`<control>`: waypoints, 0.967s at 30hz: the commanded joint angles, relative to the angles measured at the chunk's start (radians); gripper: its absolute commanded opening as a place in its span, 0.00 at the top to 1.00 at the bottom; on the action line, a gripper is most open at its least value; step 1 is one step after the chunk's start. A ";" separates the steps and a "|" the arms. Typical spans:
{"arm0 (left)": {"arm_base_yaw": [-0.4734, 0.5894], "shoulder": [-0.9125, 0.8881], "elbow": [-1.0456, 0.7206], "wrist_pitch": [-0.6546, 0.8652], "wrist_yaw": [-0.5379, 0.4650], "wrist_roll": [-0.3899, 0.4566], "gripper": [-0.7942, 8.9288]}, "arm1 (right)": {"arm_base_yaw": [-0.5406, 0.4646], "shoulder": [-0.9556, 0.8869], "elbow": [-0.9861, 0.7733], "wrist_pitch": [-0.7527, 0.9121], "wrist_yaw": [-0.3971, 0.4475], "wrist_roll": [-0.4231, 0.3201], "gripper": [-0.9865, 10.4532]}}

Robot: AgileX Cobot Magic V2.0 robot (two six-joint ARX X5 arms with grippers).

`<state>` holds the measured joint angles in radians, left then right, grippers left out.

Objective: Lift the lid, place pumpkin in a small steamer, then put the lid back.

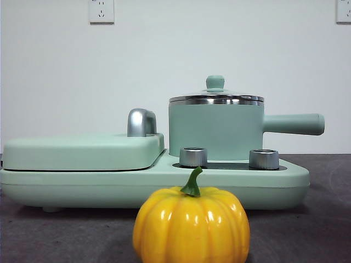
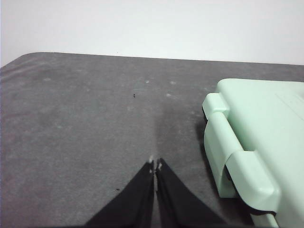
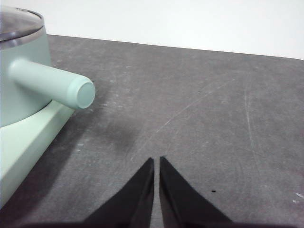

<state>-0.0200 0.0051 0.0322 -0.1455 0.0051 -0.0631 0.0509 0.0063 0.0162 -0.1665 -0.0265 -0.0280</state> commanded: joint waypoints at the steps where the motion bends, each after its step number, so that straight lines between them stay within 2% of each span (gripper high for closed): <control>1: 0.001 -0.002 -0.019 0.011 0.002 -0.126 0.91 | 0.000 -0.003 -0.004 0.013 -0.004 0.067 0.90; 3: 0.001 -0.002 -0.019 0.020 0.002 -0.200 0.91 | 0.000 -0.003 -0.004 0.017 -0.018 0.129 0.90; 5: 0.000 -0.002 -0.018 0.020 0.007 -0.245 0.91 | 0.000 -0.003 0.000 0.016 -0.067 0.165 0.90; 7: 0.000 0.000 -0.009 0.019 0.070 -0.238 0.91 | 0.002 -0.003 0.016 0.008 -0.116 0.203 0.90; 10: -0.008 0.007 0.022 0.015 0.156 -0.245 0.91 | 0.012 -0.001 0.064 -0.028 -0.128 0.257 0.90; 17: -0.053 0.068 0.177 -0.084 0.211 -0.297 0.91 | 0.019 0.053 0.258 -0.145 -0.148 0.372 0.90; 23: -0.089 0.179 0.360 -0.216 0.266 -0.277 0.91 | 0.019 0.161 0.469 -0.282 -0.246 0.368 0.90; 29: -0.110 0.325 0.556 -0.344 0.402 -0.198 0.91 | 0.019 0.299 0.684 -0.451 -0.391 0.269 0.90</control>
<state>-0.1272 0.3164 0.5598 -0.4915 0.3885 -0.3046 0.0658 0.2924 0.6727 -0.6090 -0.3996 0.2844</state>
